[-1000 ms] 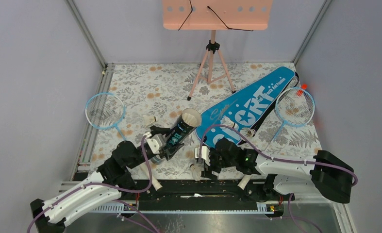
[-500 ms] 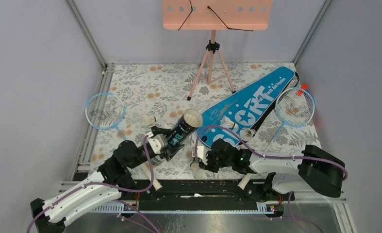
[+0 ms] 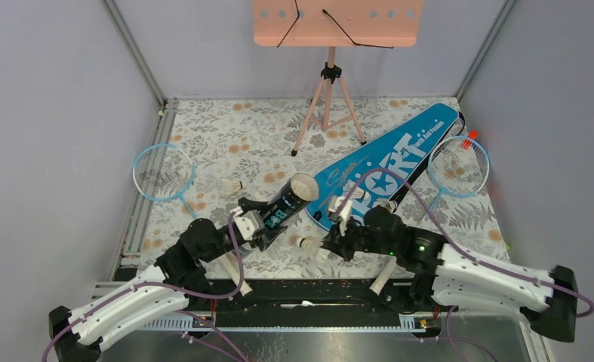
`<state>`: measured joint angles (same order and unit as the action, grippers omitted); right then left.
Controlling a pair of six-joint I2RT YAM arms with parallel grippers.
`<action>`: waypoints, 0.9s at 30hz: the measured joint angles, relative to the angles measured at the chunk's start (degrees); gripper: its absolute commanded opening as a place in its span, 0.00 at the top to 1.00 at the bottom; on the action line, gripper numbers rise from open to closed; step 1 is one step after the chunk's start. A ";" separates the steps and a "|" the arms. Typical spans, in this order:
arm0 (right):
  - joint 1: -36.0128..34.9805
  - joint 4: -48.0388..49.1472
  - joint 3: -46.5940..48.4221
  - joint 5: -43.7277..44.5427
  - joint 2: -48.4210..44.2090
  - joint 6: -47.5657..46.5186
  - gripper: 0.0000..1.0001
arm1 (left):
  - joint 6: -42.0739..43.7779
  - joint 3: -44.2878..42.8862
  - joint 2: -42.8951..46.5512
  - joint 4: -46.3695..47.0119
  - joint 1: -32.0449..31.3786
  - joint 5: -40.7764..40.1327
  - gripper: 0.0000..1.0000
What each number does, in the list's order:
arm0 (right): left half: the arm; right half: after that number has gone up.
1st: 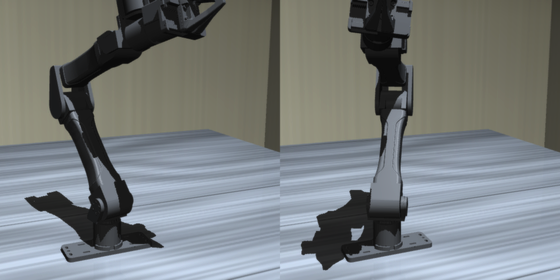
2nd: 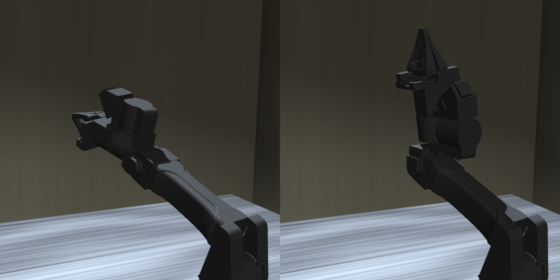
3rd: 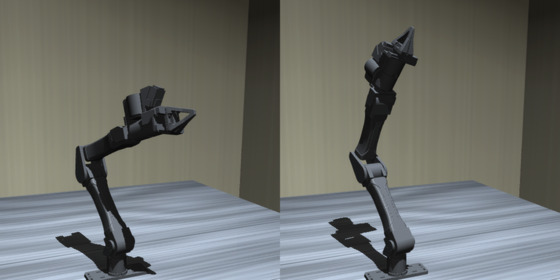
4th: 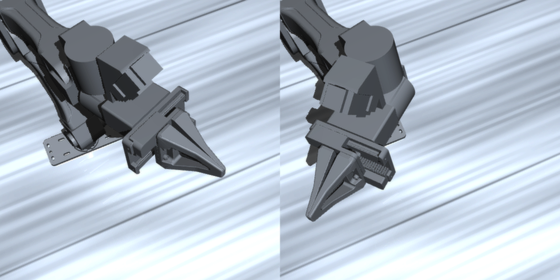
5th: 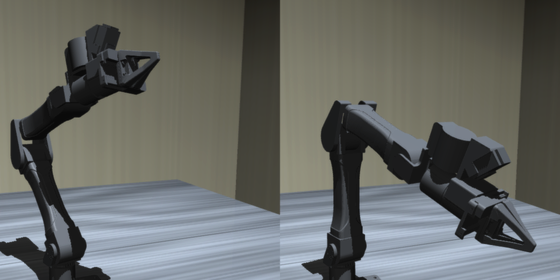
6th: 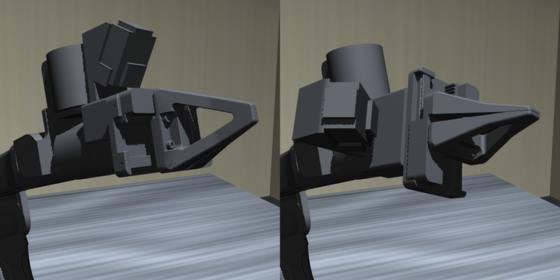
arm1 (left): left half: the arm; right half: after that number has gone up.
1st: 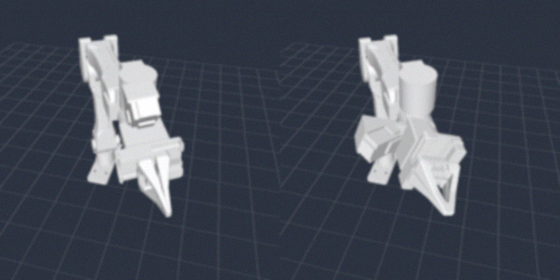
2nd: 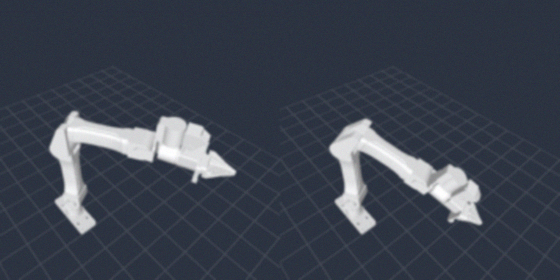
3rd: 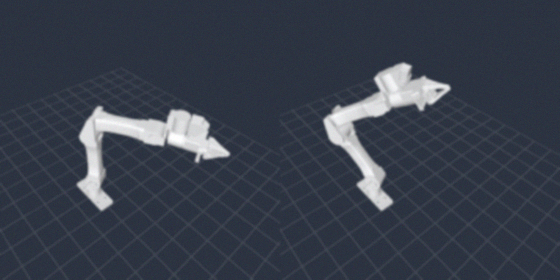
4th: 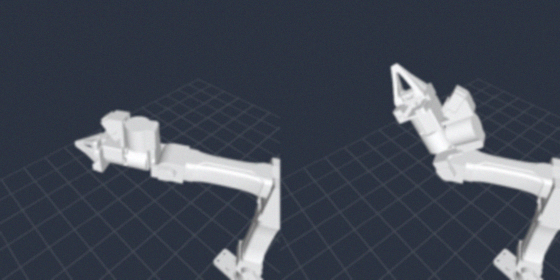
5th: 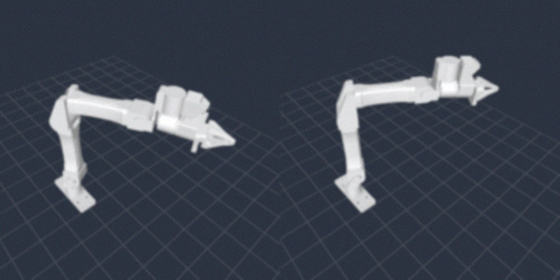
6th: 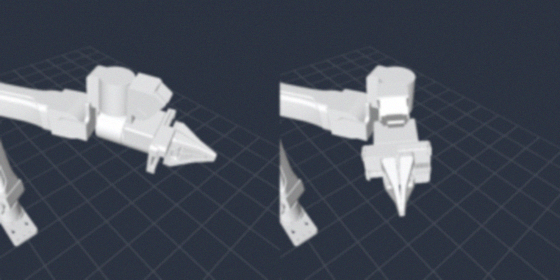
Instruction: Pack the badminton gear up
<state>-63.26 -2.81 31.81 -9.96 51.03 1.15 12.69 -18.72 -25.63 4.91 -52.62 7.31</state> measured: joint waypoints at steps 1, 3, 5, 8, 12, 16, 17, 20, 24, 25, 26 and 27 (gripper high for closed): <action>0.00 -2.84 1.36 1.01 -3.41 2.40 1.00 | 0.31 0.13 0.00 0.24 0.00 0.15 0.93; -0.02 -9.38 4.42 3.58 -9.57 5.86 1.00 | 1.16 0.42 0.02 0.68 0.00 0.70 0.93; 0.00 -16.83 8.55 6.36 -15.23 8.24 1.00 | 2.23 0.59 -0.02 0.87 0.00 1.51 0.93; 0.00 -28.17 17.62 10.05 -20.72 10.54 1.00 | 4.26 0.59 -0.81 0.85 0.00 3.21 0.94; 0.00 -37.68 29.59 12.57 -21.62 10.86 1.00 | 7.10 0.28 -3.32 0.68 0.00 5.81 0.94; 0.00 -44.46 39.60 12.74 -18.08 8.63 1.00 | 9.16 -1.07 -5.62 -1.44 0.00 8.41 0.94; 0.00 -46.84 42.91 12.33 -15.50 7.96 1.00 | 9.62 -1.46 -6.10 -2.14 0.00 9.07 0.94; 0.00 -50.82 49.09 10.80 -8.33 6.64 1.00 | 10.40 -1.84 -7.08 -2.89 0.00 10.43 0.94; 0.00 -56.04 53.75 10.29 0.66 5.14 1.00 | 11.32 -1.84 -7.10 -4.09 0.00 12.39 0.94; 0.00 -56.83 54.18 10.27 1.95 4.81 1.00 | 11.47 -1.84 -7.04 -4.35 0.00 12.81 0.94; 0.00 -57.61 54.45 10.21 3.41 4.35 1.00 | 11.54 -1.84 -6.91 -4.52 0.00 13.18 0.94; 0.00 -58.31 54.51 9.90 4.33 3.93 1.00 | 11.72 -1.84 -6.67 -4.83 0.00 13.60 0.94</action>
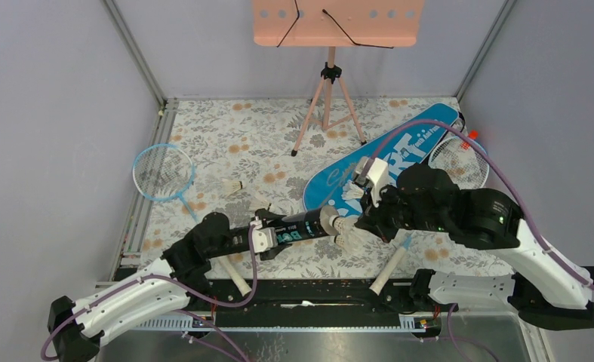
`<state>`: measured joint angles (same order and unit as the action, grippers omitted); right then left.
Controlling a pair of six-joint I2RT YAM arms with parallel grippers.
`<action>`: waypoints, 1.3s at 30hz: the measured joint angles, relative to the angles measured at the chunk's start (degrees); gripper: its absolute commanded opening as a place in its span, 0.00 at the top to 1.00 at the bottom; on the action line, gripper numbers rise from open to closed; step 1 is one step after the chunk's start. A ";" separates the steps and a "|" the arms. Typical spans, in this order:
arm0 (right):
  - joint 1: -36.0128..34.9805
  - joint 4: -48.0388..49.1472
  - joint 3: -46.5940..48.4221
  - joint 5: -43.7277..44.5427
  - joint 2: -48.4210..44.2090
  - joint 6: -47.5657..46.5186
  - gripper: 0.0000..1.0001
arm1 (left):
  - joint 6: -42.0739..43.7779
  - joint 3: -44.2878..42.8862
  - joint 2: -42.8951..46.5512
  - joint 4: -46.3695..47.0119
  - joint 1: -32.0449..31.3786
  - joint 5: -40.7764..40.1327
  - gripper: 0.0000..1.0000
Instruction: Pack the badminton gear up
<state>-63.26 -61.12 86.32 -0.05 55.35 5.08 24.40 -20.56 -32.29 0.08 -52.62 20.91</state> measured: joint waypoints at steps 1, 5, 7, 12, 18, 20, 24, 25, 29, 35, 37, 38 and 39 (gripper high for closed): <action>0.00 -0.83 0.00 -0.48 0.76 -0.46 1.00 | 0.02 0.00 0.31 -0.31 0.00 0.39 0.94; 0.00 -1.95 0.02 -2.49 1.55 -1.75 1.00 | 0.04 0.00 1.05 -0.68 0.00 1.84 0.94; 0.00 -2.01 0.02 -3.28 1.90 -2.29 1.00 | 0.04 0.02 1.31 -0.79 0.00 2.86 0.94; 0.00 -1.49 0.26 -5.38 4.44 -3.34 1.00 | 0.09 0.02 1.44 -0.90 0.00 4.96 0.94; 0.00 -0.07 1.79 -5.49 8.83 -5.05 0.85 | 0.11 0.02 1.42 -0.87 0.00 5.88 0.94; 0.00 0.44 2.45 -5.53 10.05 -5.29 0.81 | 0.13 0.02 1.31 -0.87 0.00 5.95 0.94; 0.00 1.31 2.97 -5.25 11.26 -5.46 0.57 | 0.20 0.02 1.27 -0.87 0.00 6.14 0.94; 0.00 1.44 2.97 -5.09 11.30 -5.46 0.51 | 0.09 0.02 1.14 -0.87 0.00 6.10 0.94; 0.00 1.57 2.97 -3.54 10.99 -5.75 0.38 | 0.02 0.02 0.96 -0.94 0.00 6.27 0.95; -0.02 3.74 0.87 -0.26 7.43 -5.42 0.01 | -0.02 0.02 1.22 -0.87 0.00 6.38 0.95; -0.02 5.01 -1.29 1.16 5.18 -5.42 0.01 | -0.07 0.09 1.62 -0.87 0.00 6.43 0.95; 0.00 5.49 -2.29 1.70 4.24 -5.42 0.00 | -0.07 0.11 1.86 -0.85 0.00 6.56 0.95; 0.00 5.90 -3.23 2.32 3.43 -5.42 0.00 | -0.11 0.11 2.12 -0.83 0.00 6.69 0.95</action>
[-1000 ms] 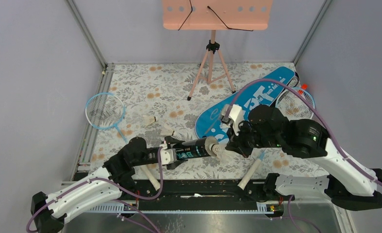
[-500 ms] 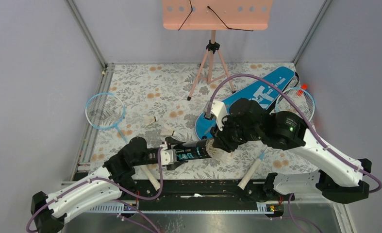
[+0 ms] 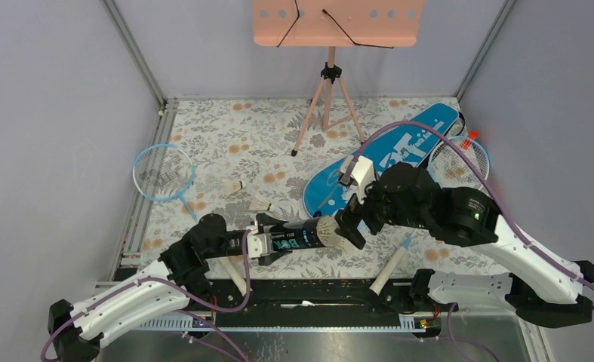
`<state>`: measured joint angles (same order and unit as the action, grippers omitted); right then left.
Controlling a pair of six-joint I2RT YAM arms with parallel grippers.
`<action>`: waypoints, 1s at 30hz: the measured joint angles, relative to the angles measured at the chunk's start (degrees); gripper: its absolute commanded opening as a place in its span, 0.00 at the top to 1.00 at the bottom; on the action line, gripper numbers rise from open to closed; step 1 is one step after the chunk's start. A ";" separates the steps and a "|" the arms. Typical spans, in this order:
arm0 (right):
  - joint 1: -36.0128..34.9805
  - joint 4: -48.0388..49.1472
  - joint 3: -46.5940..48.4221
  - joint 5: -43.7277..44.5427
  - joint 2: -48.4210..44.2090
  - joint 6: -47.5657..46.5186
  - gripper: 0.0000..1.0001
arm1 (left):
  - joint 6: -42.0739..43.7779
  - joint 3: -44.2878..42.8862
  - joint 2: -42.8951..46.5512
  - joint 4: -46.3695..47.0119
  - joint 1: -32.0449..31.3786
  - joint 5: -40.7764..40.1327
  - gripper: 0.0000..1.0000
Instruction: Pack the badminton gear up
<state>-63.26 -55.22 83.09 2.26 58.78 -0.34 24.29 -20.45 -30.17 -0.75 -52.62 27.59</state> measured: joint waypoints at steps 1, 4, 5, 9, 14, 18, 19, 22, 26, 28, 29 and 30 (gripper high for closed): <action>0.00 0.57 -0.83 0.52 -0.57 0.02 0.00 | -0.11 0.02 0.22 0.00 0.00 0.11 0.95; 0.00 2.54 -2.91 1.73 -0.94 0.02 0.00 | -0.15 0.11 0.68 0.02 0.00 0.52 0.95; 0.00 3.17 -3.58 1.90 -0.85 0.02 0.00 | -0.15 0.22 0.83 0.09 0.00 0.68 0.95; 0.00 6.43 -6.47 2.21 0.13 0.22 0.00 | -0.31 0.44 0.96 -0.04 0.00 0.90 0.95; 0.00 10.14 -7.72 1.05 3.37 1.09 0.00 | -0.33 0.46 1.25 -0.02 0.00 1.31 0.95; 0.00 14.12 -9.94 -1.44 4.85 2.03 0.00 | -0.33 0.63 2.10 -0.31 0.31 1.05 0.95; 0.02 15.43 -10.60 -2.14 4.74 2.21 0.00 | -0.35 0.81 2.54 -0.31 0.35 1.03 0.95; 0.04 17.46 -11.43 -3.80 4.81 2.62 0.00 | -0.35 1.22 3.45 0.00 0.37 1.05 0.95; 0.04 19.78 -11.15 -6.47 5.01 2.84 0.00 | -0.35 1.38 3.89 0.87 0.37 0.92 0.96; 0.04 19.93 -10.58 -6.93 5.09 2.80 0.00 | -0.57 1.38 3.87 1.40 0.37 0.83 0.96; 0.04 19.93 -10.21 -7.04 5.09 2.80 0.00 | -0.81 1.38 3.82 1.73 0.33 0.85 0.96; 0.04 20.00 -9.84 -7.06 5.05 2.82 0.01 | -1.09 1.38 3.80 1.99 0.28 0.85 0.96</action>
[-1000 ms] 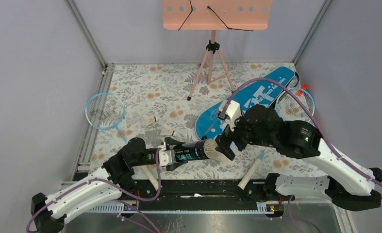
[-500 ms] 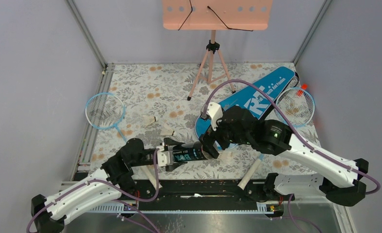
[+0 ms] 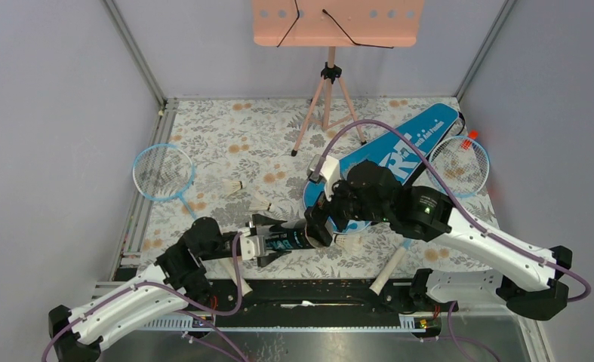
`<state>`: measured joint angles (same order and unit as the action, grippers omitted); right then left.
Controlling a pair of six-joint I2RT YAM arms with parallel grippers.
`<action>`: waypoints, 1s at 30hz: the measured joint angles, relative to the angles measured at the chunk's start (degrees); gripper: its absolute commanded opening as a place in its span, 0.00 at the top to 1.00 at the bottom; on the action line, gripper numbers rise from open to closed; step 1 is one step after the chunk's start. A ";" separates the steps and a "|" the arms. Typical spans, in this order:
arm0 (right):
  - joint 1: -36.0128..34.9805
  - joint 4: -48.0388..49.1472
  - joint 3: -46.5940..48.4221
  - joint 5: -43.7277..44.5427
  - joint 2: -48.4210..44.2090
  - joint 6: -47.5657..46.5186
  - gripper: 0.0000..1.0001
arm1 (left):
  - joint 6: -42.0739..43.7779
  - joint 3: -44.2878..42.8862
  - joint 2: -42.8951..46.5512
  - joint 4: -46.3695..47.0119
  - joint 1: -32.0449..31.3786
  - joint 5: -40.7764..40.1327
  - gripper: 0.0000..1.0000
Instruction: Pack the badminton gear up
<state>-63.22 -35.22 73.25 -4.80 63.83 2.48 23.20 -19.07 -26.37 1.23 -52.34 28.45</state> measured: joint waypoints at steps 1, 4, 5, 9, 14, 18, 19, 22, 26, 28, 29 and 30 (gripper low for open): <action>-0.02 0.09 0.33 0.04 -0.17 0.07 0.00 | -0.42 0.00 -0.04 0.28 -0.11 0.02 0.96; -0.02 0.42 0.83 0.22 -2.21 0.46 0.00 | -0.98 0.02 -0.39 0.85 -0.26 0.04 0.96; -0.02 0.72 0.83 0.24 -3.50 0.57 0.00 | -1.09 0.02 -0.61 1.03 -0.28 0.04 0.96; -0.02 2.16 0.83 1.16 -10.99 1.05 0.00 | -1.51 0.02 -1.38 1.79 -0.28 -0.02 0.96; -0.07 6.32 -2.80 8.07 -22.91 4.98 0.00 | -2.93 0.07 -1.51 2.99 -0.28 -1.22 0.96; -0.07 8.63 -10.14 15.13 -29.27 10.01 0.00 | -5.57 0.83 -1.49 5.73 -0.28 -4.74 0.95; -0.07 8.90 -14.58 18.49 -30.58 13.18 0.00 | -6.60 1.25 -1.49 6.88 -0.28 -6.21 0.95; -0.02 8.74 -23.41 24.02 -29.81 20.65 0.00 | -9.09 2.03 -1.51 9.55 -0.28 -10.36 0.95; 1.31 8.39 -32.20 27.04 -26.45 30.82 0.03 | -12.28 2.23 -1.86 12.11 -0.26 -15.54 0.95; 3.26 8.96 -36.74 27.19 -25.70 35.98 0.09 | -13.31 2.49 -1.92 13.09 -0.28 -17.07 0.95; 4.63 9.25 -39.19 27.06 -25.66 38.64 0.10 | -13.68 2.64 -1.92 13.51 -0.28 -17.42 0.95; 5.99 9.81 -41.46 26.86 -25.68 41.03 0.14 | -14.08 2.78 -1.92 13.75 -0.28 -17.81 0.95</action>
<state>-57.23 -25.41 31.79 22.06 38.15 43.51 9.13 -16.29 -28.29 14.98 -52.62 10.63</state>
